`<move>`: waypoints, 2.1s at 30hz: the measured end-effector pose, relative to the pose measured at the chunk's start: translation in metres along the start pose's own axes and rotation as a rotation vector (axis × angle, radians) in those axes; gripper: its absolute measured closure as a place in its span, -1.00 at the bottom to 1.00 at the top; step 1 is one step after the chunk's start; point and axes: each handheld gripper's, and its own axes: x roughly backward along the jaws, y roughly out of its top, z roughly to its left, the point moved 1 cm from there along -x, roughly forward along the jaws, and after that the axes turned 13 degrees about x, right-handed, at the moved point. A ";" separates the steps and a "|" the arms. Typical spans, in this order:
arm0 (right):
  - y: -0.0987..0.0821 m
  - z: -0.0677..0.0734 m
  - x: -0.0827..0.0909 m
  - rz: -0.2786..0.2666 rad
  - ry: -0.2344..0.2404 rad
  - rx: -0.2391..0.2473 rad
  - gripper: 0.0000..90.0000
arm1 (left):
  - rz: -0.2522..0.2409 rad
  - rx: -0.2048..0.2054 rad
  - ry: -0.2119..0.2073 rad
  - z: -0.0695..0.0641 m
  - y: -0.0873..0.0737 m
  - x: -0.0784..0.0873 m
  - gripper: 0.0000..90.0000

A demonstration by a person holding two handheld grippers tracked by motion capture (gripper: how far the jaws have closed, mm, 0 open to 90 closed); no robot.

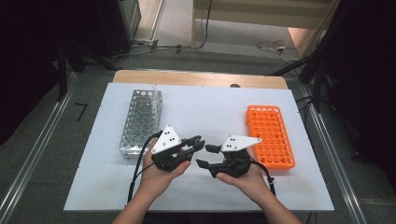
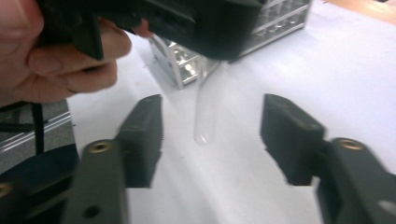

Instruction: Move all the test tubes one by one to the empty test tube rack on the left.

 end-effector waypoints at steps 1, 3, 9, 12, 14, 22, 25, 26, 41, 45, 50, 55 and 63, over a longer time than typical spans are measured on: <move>-0.001 -0.002 0.002 0.000 -0.004 -0.006 -0.40 | -0.002 0.003 0.004 0.002 0.001 0.001 0.67; -0.004 -0.006 0.007 -0.008 -0.008 -0.014 -0.56 | -0.006 0.009 0.012 0.006 0.004 0.002 0.67; -0.014 -0.017 0.022 -0.030 -0.021 -0.039 -1.00 | -0.027 0.020 0.041 0.018 0.012 0.010 0.67; -0.021 -0.023 0.032 -0.041 -0.032 -0.049 -1.00 | -0.035 0.020 0.063 0.026 0.016 0.016 0.67; -0.026 -0.027 0.039 -0.045 -0.047 -0.055 -1.00 | -0.038 0.017 0.082 0.032 0.019 0.020 0.67; -0.047 -0.039 0.065 -0.035 -0.123 -0.089 -1.00 | -0.079 0.034 0.167 0.062 0.035 0.037 0.67; -0.056 -0.044 0.074 -0.027 -0.152 -0.105 -1.00 | -0.094 0.036 0.205 0.075 0.041 0.040 0.67; -0.059 -0.046 0.078 -0.024 -0.159 -0.113 -1.00 | -0.101 0.039 0.215 0.079 0.043 0.041 0.67; -0.100 -0.059 0.110 0.023 -0.238 -0.173 -1.00 | -0.155 0.097 0.352 0.139 0.050 0.032 0.67; -0.100 -0.060 0.111 0.018 -0.239 -0.171 -1.00 | -0.170 0.093 0.373 0.144 0.049 0.027 0.67; -0.100 -0.060 0.111 0.018 -0.238 -0.170 -1.00 | -0.170 0.095 0.404 0.152 0.047 0.022 0.67; -0.102 -0.061 0.111 0.017 -0.244 -0.175 -1.00 | -0.138 0.113 0.414 0.155 0.045 0.018 0.67; -0.103 -0.062 0.111 0.021 -0.252 -0.177 -1.00 | -0.055 0.141 0.429 0.156 0.036 0.015 0.66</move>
